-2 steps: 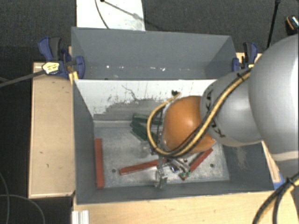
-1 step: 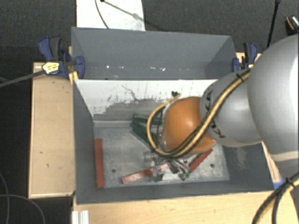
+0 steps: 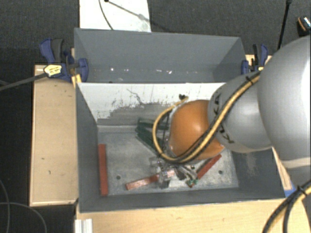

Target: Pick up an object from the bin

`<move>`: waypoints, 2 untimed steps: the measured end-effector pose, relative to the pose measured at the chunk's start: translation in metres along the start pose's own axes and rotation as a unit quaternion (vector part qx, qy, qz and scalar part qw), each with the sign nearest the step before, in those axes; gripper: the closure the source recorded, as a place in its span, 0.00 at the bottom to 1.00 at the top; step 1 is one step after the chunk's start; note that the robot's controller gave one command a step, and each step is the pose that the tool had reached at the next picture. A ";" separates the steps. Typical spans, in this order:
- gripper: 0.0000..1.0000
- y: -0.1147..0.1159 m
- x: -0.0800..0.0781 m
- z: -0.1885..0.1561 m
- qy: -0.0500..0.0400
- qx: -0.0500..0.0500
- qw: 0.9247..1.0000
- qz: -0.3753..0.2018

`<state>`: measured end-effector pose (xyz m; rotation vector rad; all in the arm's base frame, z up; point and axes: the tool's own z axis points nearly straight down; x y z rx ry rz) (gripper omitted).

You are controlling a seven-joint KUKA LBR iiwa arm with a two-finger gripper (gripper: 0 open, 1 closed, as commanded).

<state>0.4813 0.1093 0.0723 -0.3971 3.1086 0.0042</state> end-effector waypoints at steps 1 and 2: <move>1.00 0.000 -0.001 -0.024 0.001 0.000 1.000 0.004; 1.00 0.000 -0.003 -0.073 0.000 0.001 1.000 0.007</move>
Offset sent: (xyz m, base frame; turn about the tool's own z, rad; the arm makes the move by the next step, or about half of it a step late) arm -0.0001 0.0001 0.0229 0.0000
